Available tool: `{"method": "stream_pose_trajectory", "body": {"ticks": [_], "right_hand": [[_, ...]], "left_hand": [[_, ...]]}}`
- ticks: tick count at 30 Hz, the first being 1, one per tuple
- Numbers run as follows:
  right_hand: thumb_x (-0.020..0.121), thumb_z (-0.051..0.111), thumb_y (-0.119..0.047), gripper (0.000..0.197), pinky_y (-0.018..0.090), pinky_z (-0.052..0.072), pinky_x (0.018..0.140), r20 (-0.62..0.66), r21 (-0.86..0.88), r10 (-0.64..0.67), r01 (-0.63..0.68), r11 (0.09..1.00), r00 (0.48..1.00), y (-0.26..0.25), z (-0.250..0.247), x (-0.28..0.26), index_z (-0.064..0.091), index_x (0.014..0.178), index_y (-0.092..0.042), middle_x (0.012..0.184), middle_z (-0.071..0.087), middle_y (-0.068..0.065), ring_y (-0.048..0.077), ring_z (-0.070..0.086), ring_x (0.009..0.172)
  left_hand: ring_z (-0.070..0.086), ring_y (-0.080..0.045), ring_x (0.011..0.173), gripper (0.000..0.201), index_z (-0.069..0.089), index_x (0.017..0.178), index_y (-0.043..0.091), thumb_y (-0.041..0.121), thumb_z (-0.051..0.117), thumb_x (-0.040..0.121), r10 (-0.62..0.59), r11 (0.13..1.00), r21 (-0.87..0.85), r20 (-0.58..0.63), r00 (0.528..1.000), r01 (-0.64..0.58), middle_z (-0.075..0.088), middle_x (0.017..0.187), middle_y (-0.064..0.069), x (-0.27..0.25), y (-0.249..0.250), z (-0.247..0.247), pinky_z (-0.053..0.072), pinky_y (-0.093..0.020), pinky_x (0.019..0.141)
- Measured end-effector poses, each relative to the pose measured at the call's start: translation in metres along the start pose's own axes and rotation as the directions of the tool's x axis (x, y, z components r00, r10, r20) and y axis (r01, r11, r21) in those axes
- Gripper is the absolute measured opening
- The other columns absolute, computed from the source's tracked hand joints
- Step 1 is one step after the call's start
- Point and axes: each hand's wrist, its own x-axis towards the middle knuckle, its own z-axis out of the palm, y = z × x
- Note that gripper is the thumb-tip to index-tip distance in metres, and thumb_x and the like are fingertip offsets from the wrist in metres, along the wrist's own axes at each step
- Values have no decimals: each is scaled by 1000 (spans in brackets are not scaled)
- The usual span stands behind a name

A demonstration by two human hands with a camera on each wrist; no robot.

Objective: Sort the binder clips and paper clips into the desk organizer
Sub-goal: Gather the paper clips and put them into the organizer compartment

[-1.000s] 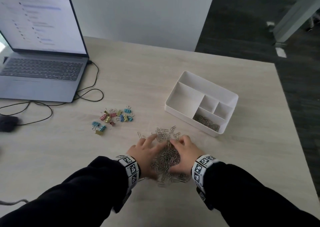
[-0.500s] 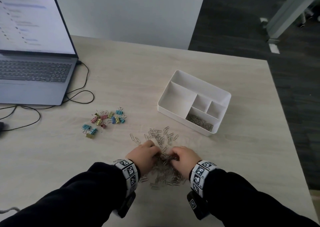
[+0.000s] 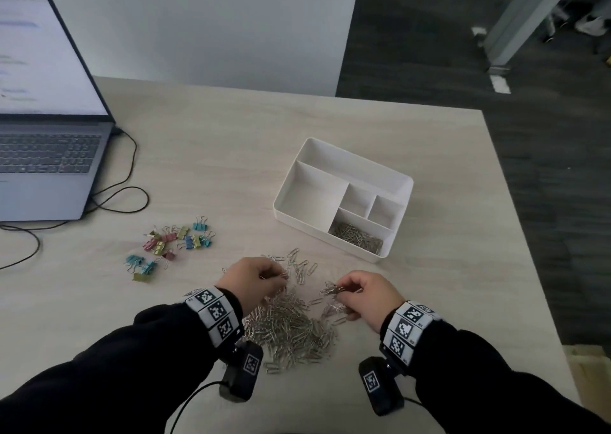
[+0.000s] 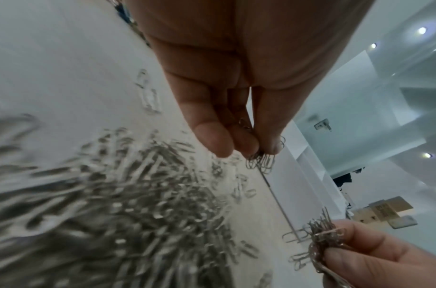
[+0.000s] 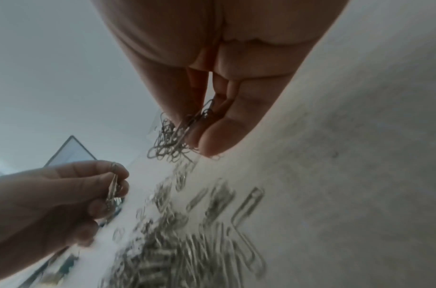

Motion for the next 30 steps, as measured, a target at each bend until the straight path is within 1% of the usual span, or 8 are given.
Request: {"method": "stream_pose_trajectory", "body": {"ticks": [4, 12, 15, 17, 19, 22, 25, 30], "right_hand": [[83, 67, 2, 15, 34, 59, 57, -43, 135, -12, 18, 991, 999, -11, -24, 2, 69, 81, -13, 66, 63, 4, 14, 60, 53], [85, 64, 6, 17, 29, 58, 53, -144, 259, -74, 110, 960, 987, -37, -71, 16, 68, 81, -10, 65, 59, 6, 14, 59, 52], [85, 64, 7, 14, 29, 59, 54, -203, 266, -70, 124, 956, 977, -43, -82, 26, 68, 87, -6, 67, 61, 6, 15, 60, 53], [85, 65, 4, 13, 35, 61, 59, -240, 227, -63, 119, 967, 969, -43, -85, 34, 69, 86, -8, 68, 62, 4, 17, 61, 55], [84, 67, 0, 13, 41, 61, 63, -268, 154, -63, 107, 982, 961, -41, -85, 40, 70, 83, -13, 67, 64, 0, 17, 63, 55], [84, 68, -7, 14, 36, 62, 60, -286, 37, -80, 95, 995, 955, -39, -82, 44, 70, 80, -20, 70, 69, -3, 17, 68, 55], [84, 67, -8, 11, 30, 60, 56, -310, -21, -94, 92, 996, 946, -42, -78, 47, 71, 83, -18, 69, 68, -4, 14, 67, 54], [83, 65, -12, 13, 40, 61, 64, -305, -40, -112, 105, 994, 946, -43, -73, 48, 70, 83, -23, 72, 72, -1, 19, 71, 63]], "left_hand": [[63, -20, 57, 3, 72, 85, 16, 13, 71, 85, 35, 996, -81, -9, 999, -36, 71, 71, -11, 15, 30, 6, 59, -35, 60], [60, -4, 55, 2, 71, 84, 14, 13, 70, 85, 157, 980, -117, -45, 987, -161, 67, 66, 5, 55, 93, 26, 56, -25, 52], [63, -9, 60, 7, 70, 80, 18, 13, 69, 84, 188, 976, -96, -77, 979, -195, 67, 63, 8, 70, 108, 34, 57, -29, 53], [67, -16, 66, 8, 70, 79, 23, 16, 70, 84, 198, 976, -71, -88, 976, -205, 70, 70, 4, 78, 115, 39, 54, -29, 54], [67, -15, 70, 10, 69, 76, 29, 21, 72, 82, 207, 977, -35, -96, 974, -211, 71, 74, 5, 85, 117, 44, 53, -29, 62], [67, -11, 76, 5, 71, 78, 35, 31, 72, 81, 198, 980, 38, -95, 976, -195, 71, 79, 11, 91, 114, 50, 57, -34, 78], [68, -12, 82, 12, 74, 93, 37, 37, 67, 83, 194, 977, 104, -78, 978, -186, 73, 88, 13, 92, 107, 53, 57, -36, 82], [66, -14, 92, 18, 73, 104, 33, 29, 62, 90, 217, 973, 105, -106, 971, -206, 71, 92, 11, 87, 106, 46, 53, -34, 89]]}}
